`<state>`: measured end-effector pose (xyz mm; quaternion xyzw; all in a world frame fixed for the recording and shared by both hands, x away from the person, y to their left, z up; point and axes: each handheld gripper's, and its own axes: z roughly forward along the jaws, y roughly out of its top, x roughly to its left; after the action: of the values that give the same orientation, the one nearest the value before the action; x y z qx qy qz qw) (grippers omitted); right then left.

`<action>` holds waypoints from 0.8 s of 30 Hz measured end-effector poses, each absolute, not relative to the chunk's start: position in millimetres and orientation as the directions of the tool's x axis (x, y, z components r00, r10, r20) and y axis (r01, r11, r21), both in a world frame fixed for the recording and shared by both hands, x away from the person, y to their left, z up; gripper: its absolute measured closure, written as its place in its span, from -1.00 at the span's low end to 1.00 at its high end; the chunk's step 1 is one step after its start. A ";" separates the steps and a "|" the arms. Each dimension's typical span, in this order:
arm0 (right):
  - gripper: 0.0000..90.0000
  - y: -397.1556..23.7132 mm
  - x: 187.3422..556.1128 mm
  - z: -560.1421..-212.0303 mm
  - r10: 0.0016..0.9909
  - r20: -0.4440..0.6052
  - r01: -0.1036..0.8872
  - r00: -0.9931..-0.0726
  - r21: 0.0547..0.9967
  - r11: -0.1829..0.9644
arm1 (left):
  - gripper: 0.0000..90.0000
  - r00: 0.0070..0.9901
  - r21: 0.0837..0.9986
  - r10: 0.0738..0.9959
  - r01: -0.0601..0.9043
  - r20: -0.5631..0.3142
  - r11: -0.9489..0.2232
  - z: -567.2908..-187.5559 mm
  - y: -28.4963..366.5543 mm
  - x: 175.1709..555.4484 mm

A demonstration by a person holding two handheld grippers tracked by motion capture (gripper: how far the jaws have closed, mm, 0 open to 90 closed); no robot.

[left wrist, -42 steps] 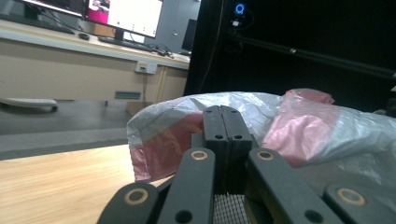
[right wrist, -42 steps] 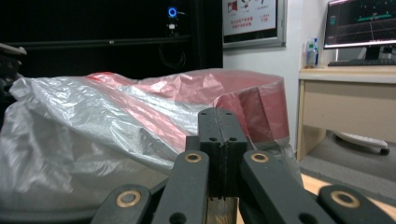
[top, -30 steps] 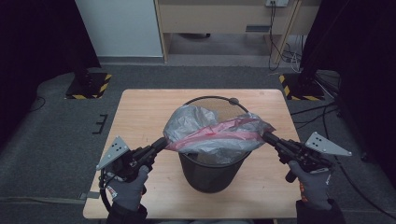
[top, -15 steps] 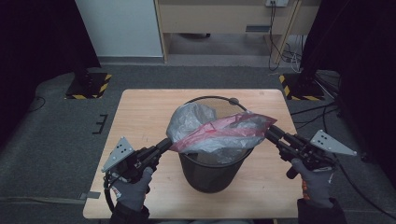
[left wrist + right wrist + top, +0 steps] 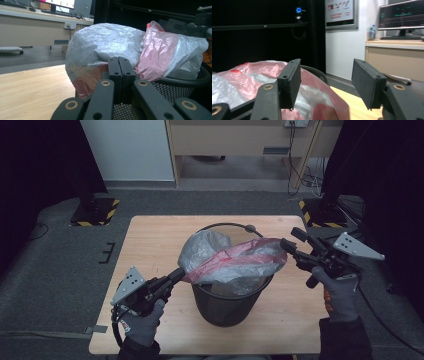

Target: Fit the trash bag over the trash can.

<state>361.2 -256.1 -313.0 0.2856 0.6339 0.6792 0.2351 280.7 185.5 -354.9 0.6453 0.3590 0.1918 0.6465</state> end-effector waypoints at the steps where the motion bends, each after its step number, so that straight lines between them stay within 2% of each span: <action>1: -0.11 -252.1 365.7 -312.9 0.669 0.082 0.048 -0.739 0.996 -0.069 | 0.98 0.670 0.972 0.710 0.216 -0.218 0.094 -354.9 185.7 281.0; 2: -0.09 -249.7 368.1 -313.4 0.663 0.079 0.055 -0.745 0.997 -0.056 | 0.98 0.671 0.971 0.708 0.218 -0.221 0.096 -354.9 186.1 281.2; 5: 0.21 -242.7 371.3 -319.3 0.642 0.059 0.088 -0.765 0.996 0.013 | 0.98 0.673 0.971 0.706 0.215 -0.222 0.101 -354.3 187.2 281.6; 10: 0.95 -248.8 366.5 -331.2 0.619 0.044 0.092 -0.784 0.995 0.045 | 0.90 0.673 0.971 0.703 0.206 -0.228 0.119 -352.2 189.2 282.4; 16: 1.00 -261.1 356.0 -342.1 0.631 0.085 0.111 -0.771 0.994 0.001 | 0.30 0.649 0.974 0.726 0.154 -0.227 0.167 -347.8 191.7 282.5; 19: 1.00 -261.5 353.4 -346.8 0.633 0.103 0.119 -0.767 0.993 -0.017 | 0.13 0.656 0.976 0.723 0.147 -0.217 0.160 -346.5 188.1 281.6; 24: 1.00 -261.3 348.8 -346.0 0.640 0.089 0.109 -0.763 0.994 -0.008 | -0.01 0.654 0.976 0.725 0.154 -0.215 0.151 -346.7 185.6 282.1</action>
<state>348.8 -261.3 -346.0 0.2780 0.6742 0.6534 0.2031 282.1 185.6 -346.7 0.6156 0.3569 0.2133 0.6694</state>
